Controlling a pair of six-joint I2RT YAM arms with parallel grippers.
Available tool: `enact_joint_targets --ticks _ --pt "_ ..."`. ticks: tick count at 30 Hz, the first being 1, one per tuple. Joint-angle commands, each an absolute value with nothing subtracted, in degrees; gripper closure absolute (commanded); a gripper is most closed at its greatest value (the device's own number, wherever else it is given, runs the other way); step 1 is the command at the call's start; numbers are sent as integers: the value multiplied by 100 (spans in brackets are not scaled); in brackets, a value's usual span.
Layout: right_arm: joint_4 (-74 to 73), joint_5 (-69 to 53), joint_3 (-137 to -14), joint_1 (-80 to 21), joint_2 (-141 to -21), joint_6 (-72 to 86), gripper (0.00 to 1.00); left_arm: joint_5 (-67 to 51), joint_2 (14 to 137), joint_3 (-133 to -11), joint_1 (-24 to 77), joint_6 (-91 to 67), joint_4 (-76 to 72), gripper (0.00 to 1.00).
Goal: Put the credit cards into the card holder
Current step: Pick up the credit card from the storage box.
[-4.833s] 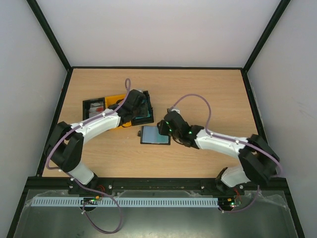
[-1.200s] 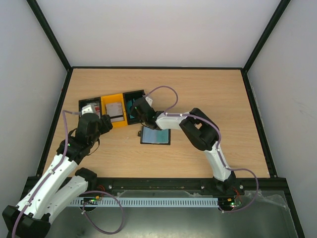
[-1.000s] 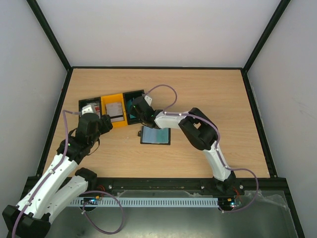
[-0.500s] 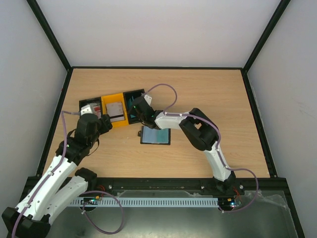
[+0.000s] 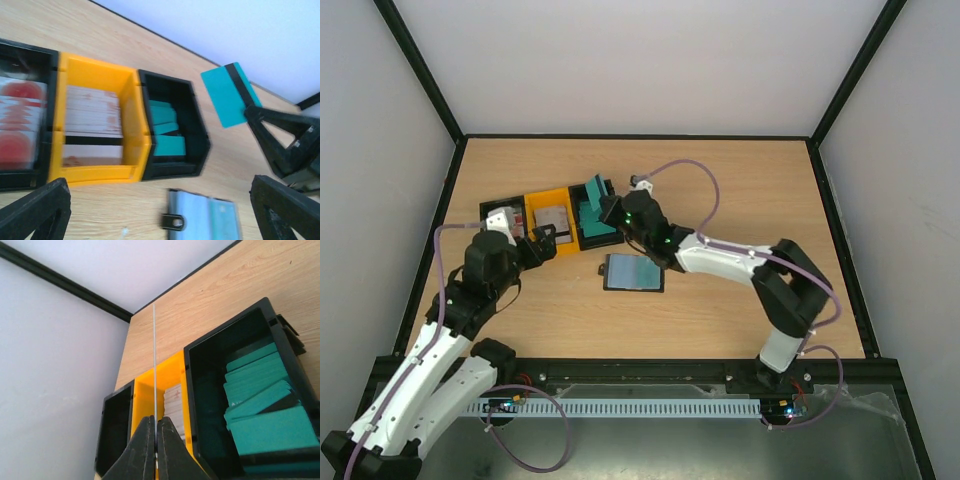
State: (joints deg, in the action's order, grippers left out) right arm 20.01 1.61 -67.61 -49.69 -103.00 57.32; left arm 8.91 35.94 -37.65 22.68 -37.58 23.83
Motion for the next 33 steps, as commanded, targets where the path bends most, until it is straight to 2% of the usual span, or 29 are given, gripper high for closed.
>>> enact_joint_targets --ticks 1,6,11,15,18,25,29,33 --pt "2821 -99 -5851 -4904 -9362 5262 98 -275 3458 -4016 2234 -3501 1678 0" --pt "3837 -964 -4652 -4485 -8091 5329 98 -2183 3403 -3806 2232 -3327 218 0" --pt "3834 -1291 -3930 -4252 -6468 5020 98 -2568 3542 -3381 2247 -4082 -1547 0" --pt "3856 -1471 -3592 -4254 -5644 4903 98 -2896 4123 -3242 2377 -4788 -2840 0" --pt "4061 -1720 -3408 -4250 -5382 5130 98 -2780 4474 -3242 2797 -4999 -3476 0" --pt "4599 -2156 -3126 -4249 -5291 5589 98 -2078 5429 -3802 3990 -4986 -3847 2" --pt "4601 -2349 -3101 -4247 -5304 5720 98 -1393 5735 -3756 4130 -5412 -4168 13" --pt "4474 -2508 -3075 -4254 -5338 5807 98 -1360 6089 -3598 4139 -5797 -4825 23"
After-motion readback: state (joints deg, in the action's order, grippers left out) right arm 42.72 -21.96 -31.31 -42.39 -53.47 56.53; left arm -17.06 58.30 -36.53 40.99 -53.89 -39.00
